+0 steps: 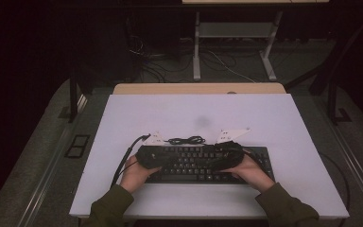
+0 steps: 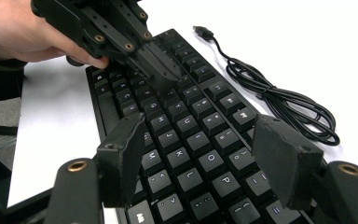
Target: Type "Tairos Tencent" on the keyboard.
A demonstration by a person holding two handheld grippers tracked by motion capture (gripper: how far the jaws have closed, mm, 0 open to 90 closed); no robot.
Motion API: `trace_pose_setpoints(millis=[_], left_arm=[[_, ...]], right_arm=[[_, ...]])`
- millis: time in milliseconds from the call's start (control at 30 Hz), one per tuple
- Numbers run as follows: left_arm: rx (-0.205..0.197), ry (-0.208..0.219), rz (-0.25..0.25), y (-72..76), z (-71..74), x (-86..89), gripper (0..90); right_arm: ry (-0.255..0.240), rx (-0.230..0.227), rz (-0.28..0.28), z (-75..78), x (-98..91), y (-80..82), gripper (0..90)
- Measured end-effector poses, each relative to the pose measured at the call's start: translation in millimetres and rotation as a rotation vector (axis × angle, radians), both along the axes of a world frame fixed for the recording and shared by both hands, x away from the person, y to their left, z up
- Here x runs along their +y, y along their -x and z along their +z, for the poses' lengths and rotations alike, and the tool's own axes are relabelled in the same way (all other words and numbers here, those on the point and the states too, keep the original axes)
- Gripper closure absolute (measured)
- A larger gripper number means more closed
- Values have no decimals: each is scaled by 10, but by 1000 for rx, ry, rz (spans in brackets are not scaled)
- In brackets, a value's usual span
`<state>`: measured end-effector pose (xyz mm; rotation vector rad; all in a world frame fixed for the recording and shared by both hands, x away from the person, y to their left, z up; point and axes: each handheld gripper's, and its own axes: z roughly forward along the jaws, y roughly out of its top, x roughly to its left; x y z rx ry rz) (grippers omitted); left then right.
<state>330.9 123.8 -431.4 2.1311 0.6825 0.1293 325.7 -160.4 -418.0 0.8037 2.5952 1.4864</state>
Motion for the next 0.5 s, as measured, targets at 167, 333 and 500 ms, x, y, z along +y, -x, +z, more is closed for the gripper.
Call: trace_pose_setpoints(millis=[167, 333, 500], left_arm=[[1, 17, 8, -1, 41, 35, 745], [-8, 28, 32, 19, 100, 106, 570], [-23, 40, 48, 43, 152, 180, 419]], right_arm=[[-4, 6, -7, -9, -35, -21, 334], [-5, -4, -25, -14, -101, -46, 320], [-10, -12, -51, 4, -181, -57, 299]])
